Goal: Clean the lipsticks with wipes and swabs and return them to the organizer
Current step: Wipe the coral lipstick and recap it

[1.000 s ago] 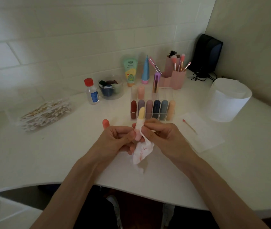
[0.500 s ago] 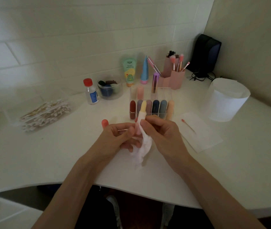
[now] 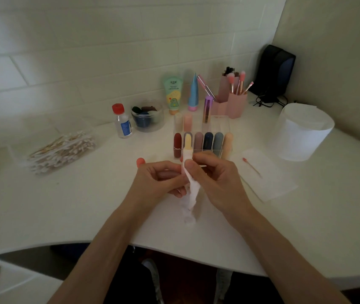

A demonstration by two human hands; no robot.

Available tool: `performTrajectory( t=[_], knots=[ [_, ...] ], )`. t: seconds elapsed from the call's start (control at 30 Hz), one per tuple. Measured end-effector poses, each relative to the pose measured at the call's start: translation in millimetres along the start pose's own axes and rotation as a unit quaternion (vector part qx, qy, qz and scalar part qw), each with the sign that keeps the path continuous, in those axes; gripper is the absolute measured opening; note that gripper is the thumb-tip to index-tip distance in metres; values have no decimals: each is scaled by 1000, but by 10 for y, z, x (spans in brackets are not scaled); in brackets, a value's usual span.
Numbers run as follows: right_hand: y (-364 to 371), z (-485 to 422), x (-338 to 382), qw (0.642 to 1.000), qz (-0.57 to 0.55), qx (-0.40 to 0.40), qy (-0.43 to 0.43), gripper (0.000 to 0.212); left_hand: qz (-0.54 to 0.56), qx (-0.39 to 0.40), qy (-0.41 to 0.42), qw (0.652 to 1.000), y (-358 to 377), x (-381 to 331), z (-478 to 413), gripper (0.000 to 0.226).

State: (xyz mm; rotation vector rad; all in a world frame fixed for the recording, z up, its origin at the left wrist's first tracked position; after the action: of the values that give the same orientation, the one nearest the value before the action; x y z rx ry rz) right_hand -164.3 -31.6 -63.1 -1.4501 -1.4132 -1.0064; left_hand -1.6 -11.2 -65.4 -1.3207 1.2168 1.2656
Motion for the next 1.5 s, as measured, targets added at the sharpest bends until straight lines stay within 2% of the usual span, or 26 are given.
performTrajectory(
  t=[0.1, 0.17, 0.3, 0.47, 0.67, 0.8, 0.97, 1.07, 1.2, 1.27, 1.4, 1.5],
  knots=[
    [-40, 13, 41, 999, -43, -5, 12, 26, 55, 64, -43, 995, 51, -12, 7, 29],
    [-43, 29, 58, 998, -61, -4, 20, 28, 67, 73, -54, 994, 65, -8, -8, 31],
    [-21, 16, 4, 1000, -19, -18, -4, 16, 41, 28, -31, 998, -3, 47, -57, 26],
    [11, 21, -31, 1000, 3, -22, 9, 29, -28, -24, 22, 999, -81, 70, -81, 25],
    [-14, 33, 3, 997, -58, -26, 34, 28, 23, 66, -55, 996, 5, 38, -35, 33],
    [-14, 28, -13, 998, -48, -31, 24, 24, 7, 24, -14, 1000, -10, -4, -20, 26],
    [14, 29, -66, 999, 7, -41, 15, 28, -126, -60, 106, 985, -79, 23, -30, 18],
    [11, 21, -50, 999, 1, -46, 10, 30, -104, -27, 76, 991, -34, 3, -35, 14],
    [2, 25, -17, 998, -34, -43, 21, 23, -61, 22, 36, 997, 21, -54, -2, 23],
    [-4, 36, -28, 998, -29, -44, 16, 22, -65, 13, 54, 996, -4, -37, -11, 22],
    [0, 37, -80, 999, 15, -47, 16, 22, -107, -52, 100, 988, -56, 7, -22, 6],
    [6, 25, -66, 999, -10, -40, 22, 21, -108, -41, 89, 989, -40, -15, -11, 9]
  ],
)
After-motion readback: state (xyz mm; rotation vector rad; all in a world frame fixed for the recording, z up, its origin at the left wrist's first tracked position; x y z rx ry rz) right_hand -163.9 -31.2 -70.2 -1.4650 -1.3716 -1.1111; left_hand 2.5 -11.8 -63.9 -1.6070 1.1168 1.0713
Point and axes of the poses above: each hand's wrist, its own z-axis away from the middle knuckle, its own y-axis out of the palm, x = y × z, the point moved 3 cm from there along -z, towards the middle knuckle, and after that the axes turned 11 degrees about -x, right-handed, at the moved point
